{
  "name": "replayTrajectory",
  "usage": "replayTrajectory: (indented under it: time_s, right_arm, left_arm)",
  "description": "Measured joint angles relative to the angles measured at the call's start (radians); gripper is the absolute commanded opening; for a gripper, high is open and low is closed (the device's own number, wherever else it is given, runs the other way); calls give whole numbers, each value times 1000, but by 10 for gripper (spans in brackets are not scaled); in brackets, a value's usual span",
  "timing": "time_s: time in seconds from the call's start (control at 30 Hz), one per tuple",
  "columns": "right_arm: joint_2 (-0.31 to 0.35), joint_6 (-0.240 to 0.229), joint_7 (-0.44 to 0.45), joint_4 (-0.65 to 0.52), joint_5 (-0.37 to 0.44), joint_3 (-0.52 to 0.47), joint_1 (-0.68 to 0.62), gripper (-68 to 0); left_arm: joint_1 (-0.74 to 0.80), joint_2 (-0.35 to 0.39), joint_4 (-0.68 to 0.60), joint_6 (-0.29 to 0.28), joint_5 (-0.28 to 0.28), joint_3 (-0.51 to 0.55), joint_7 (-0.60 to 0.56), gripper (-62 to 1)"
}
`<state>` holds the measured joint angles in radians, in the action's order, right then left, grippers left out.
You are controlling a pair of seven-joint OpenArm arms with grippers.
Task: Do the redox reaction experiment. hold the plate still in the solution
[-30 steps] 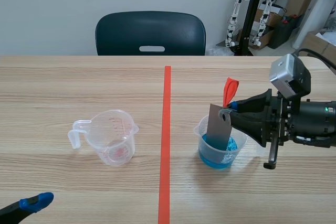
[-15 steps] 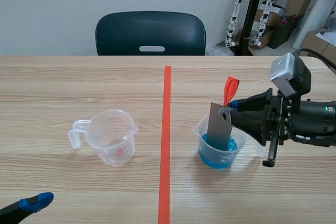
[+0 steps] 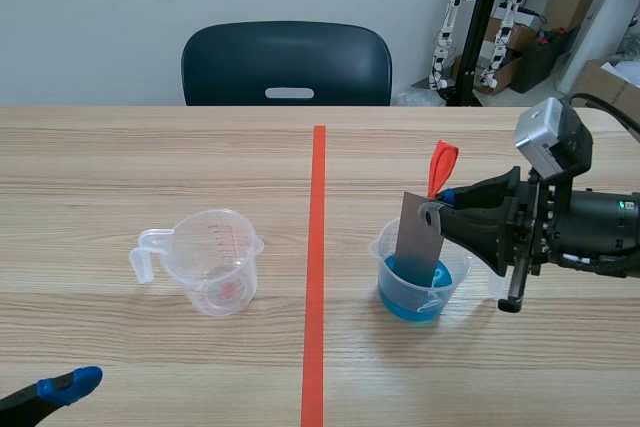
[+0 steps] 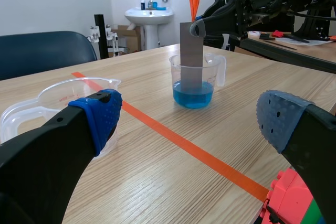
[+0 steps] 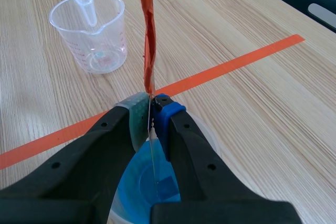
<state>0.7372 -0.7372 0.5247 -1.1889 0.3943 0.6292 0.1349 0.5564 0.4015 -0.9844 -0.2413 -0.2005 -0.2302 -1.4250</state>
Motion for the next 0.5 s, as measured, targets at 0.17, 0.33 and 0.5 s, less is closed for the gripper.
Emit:
replayTrajectory:
  time_s: [0.17, 0.33, 0.5]
  right_arm:
    - [0, 0, -6, 0, 28, 0, 0, -671]
    - [0, 0, -7, 0, 34, 0, 0, -670]
    - [0, 0, -7, 0, 34, 0, 0, -669]
  left_arm:
    - [0, 0, 0, 0, 0, 0, 0, -69]
    - [0, 0, 0, 0, 0, 0, 0, -69]
    - [0, 0, 0, 0, 0, 0, 0, -69]
